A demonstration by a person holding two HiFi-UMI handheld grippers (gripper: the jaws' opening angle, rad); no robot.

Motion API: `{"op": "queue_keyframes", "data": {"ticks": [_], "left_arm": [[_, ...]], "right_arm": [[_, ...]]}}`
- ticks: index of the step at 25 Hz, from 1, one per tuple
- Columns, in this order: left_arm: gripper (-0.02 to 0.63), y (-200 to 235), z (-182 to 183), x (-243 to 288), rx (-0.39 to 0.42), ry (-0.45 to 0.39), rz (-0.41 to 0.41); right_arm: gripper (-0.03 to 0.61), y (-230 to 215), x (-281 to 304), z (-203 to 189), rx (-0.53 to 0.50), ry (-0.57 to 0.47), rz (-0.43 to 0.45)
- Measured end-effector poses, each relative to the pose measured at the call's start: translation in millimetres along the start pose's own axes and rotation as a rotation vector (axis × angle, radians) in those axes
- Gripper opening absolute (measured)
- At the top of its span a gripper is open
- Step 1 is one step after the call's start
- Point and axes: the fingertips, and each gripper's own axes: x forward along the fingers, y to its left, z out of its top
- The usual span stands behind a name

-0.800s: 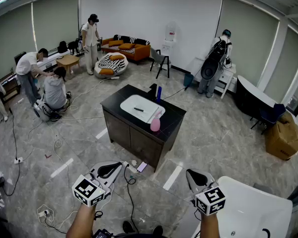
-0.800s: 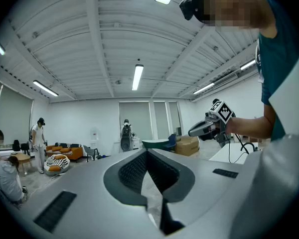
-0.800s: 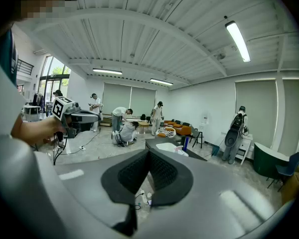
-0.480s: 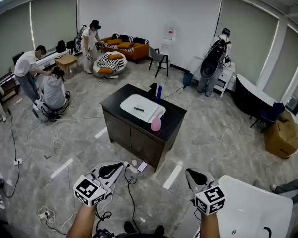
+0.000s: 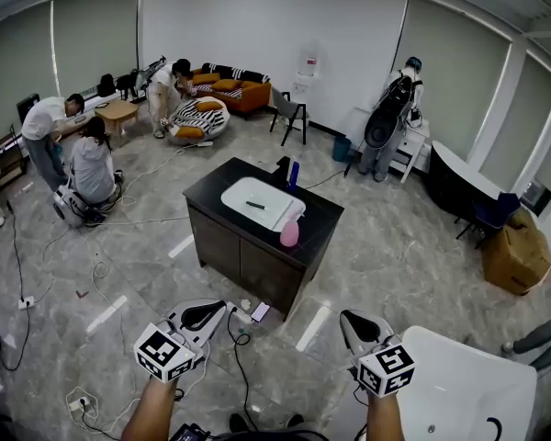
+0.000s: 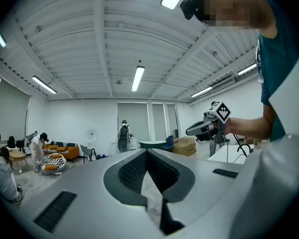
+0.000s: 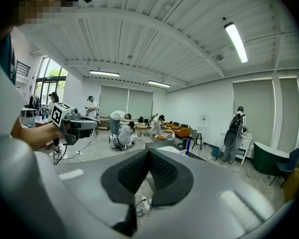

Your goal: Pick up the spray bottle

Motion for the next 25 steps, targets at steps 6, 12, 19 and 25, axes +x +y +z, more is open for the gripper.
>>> {"op": "queue_keyframes", "data": {"ticks": [6,12,19,25], "left_arm": [[0.005,10,-4,14,-0.018,0.005,0.001],[0.005,27,-5,32,-0.022,0.022,0.045],[0.005,46,-5,70,-0.020,0.038,0.111],[0.005,64,-7,105,-0.028,0.053,0.161]], "right_arm": [[0.011,-11,16,5,-0.007,0.004,0.027],[0.011,-31,48,6,-0.006,0.003,0.084],[0.011,-73,90,7,-0.014,0.001,0.152],[0.011,-110,125,7,-0.013,0.007,0.200]]}}
